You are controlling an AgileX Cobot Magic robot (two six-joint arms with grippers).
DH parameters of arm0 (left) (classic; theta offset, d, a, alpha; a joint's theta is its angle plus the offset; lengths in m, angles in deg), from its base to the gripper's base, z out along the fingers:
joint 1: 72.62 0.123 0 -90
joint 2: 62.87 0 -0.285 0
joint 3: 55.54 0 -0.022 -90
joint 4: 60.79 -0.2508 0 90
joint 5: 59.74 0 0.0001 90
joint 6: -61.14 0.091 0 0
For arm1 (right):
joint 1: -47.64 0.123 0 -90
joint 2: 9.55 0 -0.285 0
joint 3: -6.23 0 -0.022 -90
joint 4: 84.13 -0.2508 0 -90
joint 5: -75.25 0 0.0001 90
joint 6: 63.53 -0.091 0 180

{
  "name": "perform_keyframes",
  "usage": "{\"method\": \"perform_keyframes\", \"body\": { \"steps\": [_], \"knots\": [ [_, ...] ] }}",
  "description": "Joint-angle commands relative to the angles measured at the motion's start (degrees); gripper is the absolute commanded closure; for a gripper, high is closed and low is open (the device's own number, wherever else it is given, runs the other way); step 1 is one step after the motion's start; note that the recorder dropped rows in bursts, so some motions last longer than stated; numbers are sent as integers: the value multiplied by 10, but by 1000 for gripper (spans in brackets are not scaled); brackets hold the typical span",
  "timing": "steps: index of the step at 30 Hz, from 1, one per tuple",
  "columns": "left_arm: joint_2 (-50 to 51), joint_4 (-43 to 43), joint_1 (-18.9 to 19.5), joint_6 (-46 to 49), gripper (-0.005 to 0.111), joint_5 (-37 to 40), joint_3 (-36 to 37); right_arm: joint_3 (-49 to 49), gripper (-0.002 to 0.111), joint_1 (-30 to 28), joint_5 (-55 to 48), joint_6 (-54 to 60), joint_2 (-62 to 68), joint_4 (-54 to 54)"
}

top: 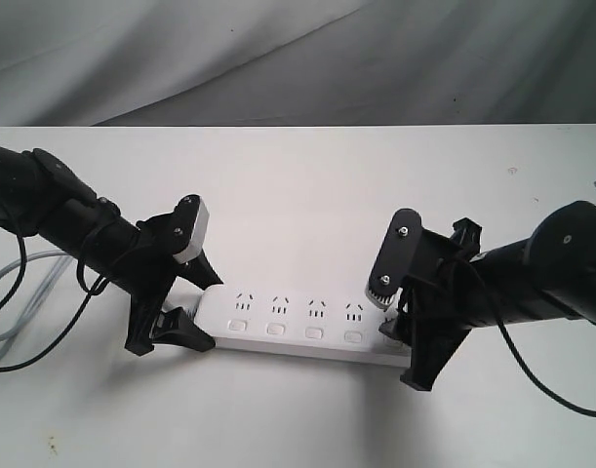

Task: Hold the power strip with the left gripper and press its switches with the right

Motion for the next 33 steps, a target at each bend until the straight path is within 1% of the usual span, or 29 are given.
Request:
{"method": "perform_keyframes", "body": {
  "steps": [1, 14, 33],
  "knots": [
    [0, -15, -2, 1, 39, -6, -1, -2, 55, 0, -7, 6, 10, -2],
    [0, -15, -2, 0, 39, -6, -1, -2, 55, 0, -20, 6, 35, -4],
    [0, -15, -2, 1, 39, -6, -1, -2, 55, -4, -12, 6, 36, 2]
  ]
}}
